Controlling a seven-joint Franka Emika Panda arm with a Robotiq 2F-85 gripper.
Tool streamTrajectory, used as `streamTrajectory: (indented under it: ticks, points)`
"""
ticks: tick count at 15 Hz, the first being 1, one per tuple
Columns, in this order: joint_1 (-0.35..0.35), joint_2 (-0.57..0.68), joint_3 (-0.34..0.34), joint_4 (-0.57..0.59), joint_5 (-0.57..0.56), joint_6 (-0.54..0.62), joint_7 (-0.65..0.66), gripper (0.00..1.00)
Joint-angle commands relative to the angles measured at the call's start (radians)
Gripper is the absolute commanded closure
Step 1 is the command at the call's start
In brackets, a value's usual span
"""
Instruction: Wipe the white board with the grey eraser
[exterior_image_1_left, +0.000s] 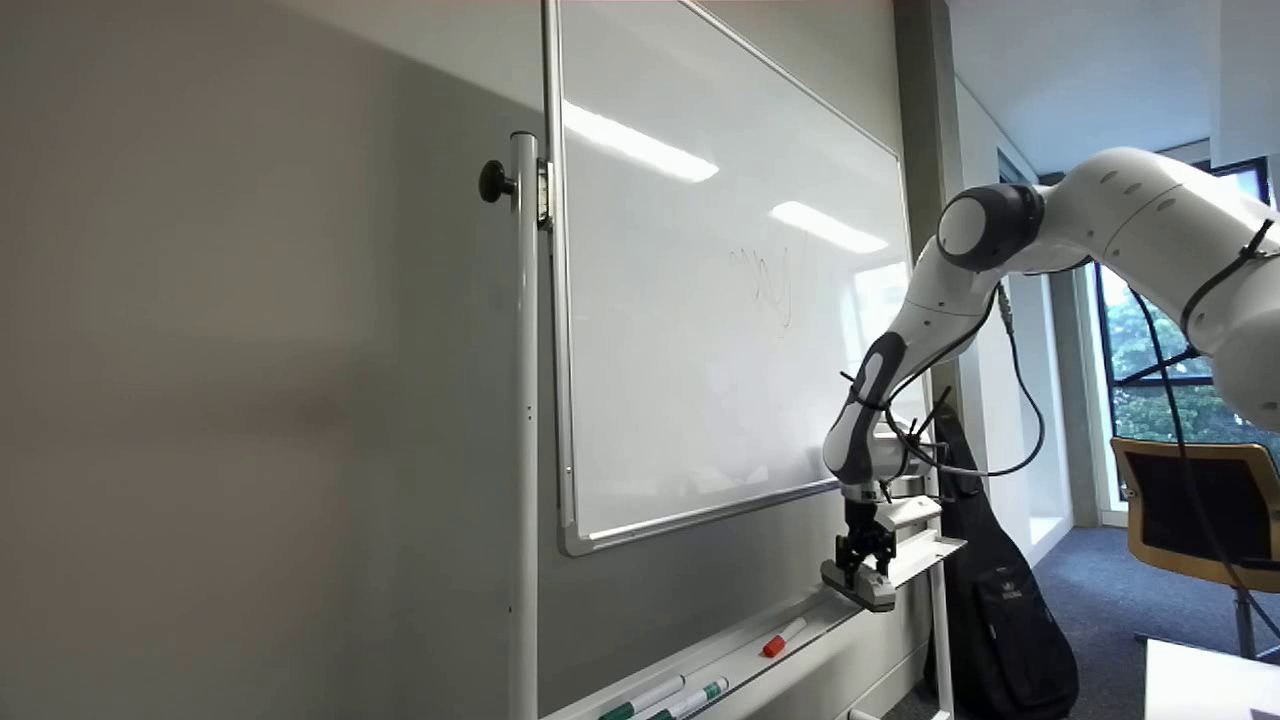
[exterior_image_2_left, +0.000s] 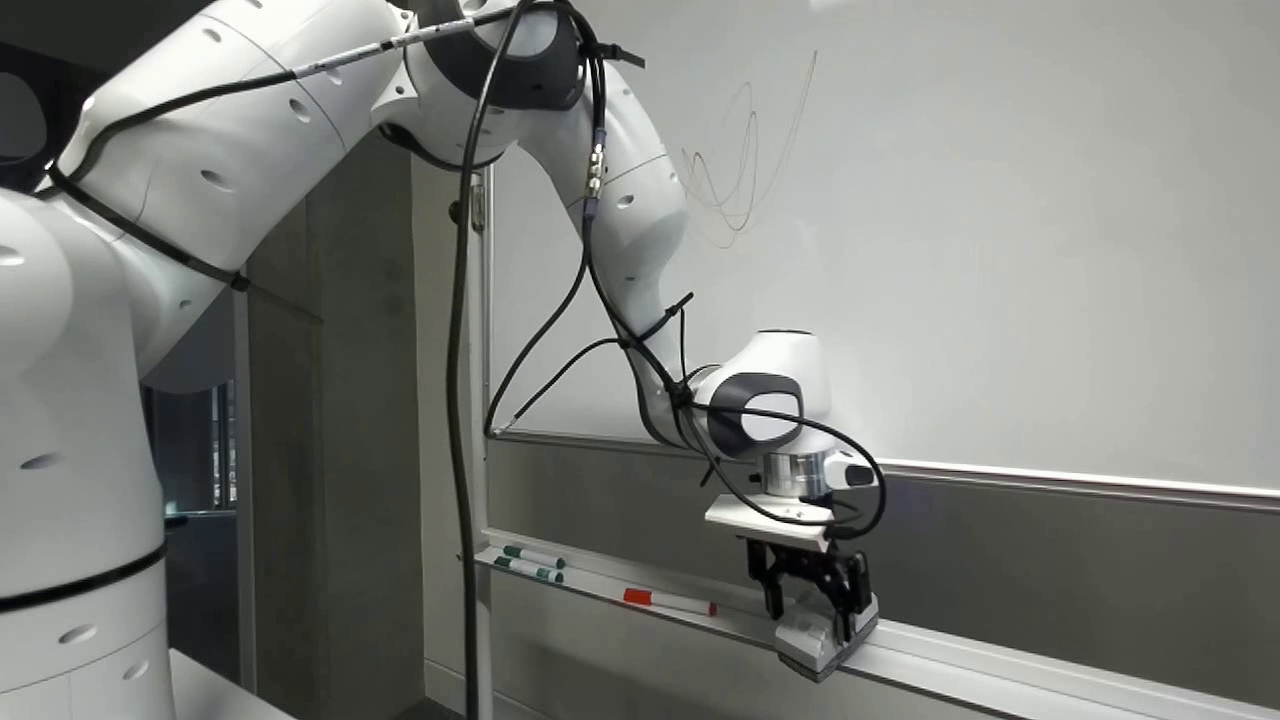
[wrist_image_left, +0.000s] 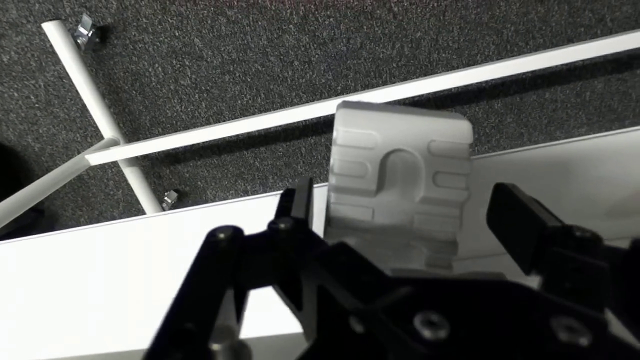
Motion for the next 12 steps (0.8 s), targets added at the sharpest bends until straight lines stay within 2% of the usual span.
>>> streamTrajectory:
  ticks: [1,4,7,12]
  points:
    - [-0.02,0.012,0.013,0.028,0.02,-0.034,-0.056,0.4]
    - [-0.013,0.009,0.005,0.026,0.014,-0.038,-0.055,0.62]
    - [0.015,0.012,-0.028,0.029,0.0,-0.048,-0.014,0.62]
    - [0.102,-0.01,-0.14,-0.011,-0.038,-0.038,0.113,0.62]
